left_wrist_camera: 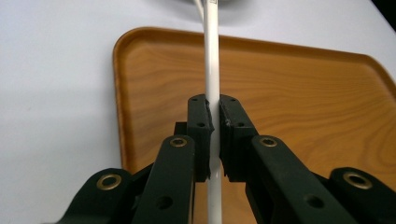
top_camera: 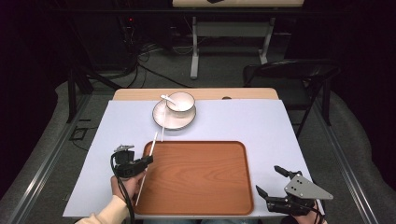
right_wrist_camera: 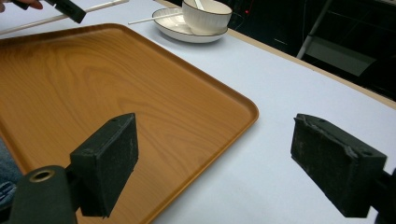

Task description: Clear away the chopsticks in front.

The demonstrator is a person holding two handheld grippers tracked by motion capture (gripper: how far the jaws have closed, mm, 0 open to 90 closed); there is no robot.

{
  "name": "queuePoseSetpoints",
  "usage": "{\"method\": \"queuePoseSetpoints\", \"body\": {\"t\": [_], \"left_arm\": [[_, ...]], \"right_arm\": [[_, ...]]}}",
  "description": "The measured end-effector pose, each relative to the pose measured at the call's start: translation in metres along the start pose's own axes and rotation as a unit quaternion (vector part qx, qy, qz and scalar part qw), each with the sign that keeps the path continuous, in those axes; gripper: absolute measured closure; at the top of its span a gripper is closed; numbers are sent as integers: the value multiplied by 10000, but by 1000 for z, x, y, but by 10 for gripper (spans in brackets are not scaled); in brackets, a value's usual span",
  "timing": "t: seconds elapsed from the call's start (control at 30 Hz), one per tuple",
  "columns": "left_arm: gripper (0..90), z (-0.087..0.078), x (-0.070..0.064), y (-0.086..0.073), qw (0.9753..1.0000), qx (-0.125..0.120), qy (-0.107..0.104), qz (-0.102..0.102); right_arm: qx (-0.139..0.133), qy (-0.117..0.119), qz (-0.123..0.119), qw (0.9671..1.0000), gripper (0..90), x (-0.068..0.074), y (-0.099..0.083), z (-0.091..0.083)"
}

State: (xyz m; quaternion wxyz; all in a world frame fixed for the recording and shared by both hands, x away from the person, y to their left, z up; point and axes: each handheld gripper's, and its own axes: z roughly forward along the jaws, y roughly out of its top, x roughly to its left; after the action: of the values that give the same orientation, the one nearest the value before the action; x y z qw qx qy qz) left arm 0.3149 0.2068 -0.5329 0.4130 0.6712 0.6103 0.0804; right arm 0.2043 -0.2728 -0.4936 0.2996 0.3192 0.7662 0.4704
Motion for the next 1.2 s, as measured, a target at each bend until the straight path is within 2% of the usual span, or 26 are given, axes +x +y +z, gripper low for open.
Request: {"method": "queuePoseSetpoints", "body": {"t": [0.2, 0.5, 0.83, 0.9, 0.93, 1.0, 1.07, 1.17, 1.2], "left_arm": [[839, 7, 2, -9, 9995, 238, 198, -7], [832, 16, 3, -12, 9977, 451, 512, 32], [757, 15, -1, -11, 9957, 549, 577, 472], [697, 14, -1, -11, 9962, 544, 521, 446], [655, 13, -1, -9, 9960, 545, 507, 496], [534, 9, -1, -5, 9959, 507, 489, 563], [433, 5, 0, 3, 9963, 458, 424, 595], [280, 1, 1, 18, 9958, 404, 302, 768], [280, 0, 1, 22, 9957, 350, 302, 806]], "right_arm": [[-12, 5, -13, 10000, 143, 0, 0, 0], [-18, -3, 12, 10000, 143, 0, 0, 0], [-33, -10, 0, 10000, 143, 0, 0, -1], [-34, -9, 1, 10000, 143, 0, 0, -1], [-32, -12, 5, 10000, 143, 0, 0, -1], [-23, -11, 0, 10000, 143, 0, 0, 0], [-19, -17, 17, 10000, 143, 0, 0, -1], [-26, -14, 2, 10000, 143, 0, 0, 0], [-26, -14, 2, 10000, 143, 0, 0, 0]]}}
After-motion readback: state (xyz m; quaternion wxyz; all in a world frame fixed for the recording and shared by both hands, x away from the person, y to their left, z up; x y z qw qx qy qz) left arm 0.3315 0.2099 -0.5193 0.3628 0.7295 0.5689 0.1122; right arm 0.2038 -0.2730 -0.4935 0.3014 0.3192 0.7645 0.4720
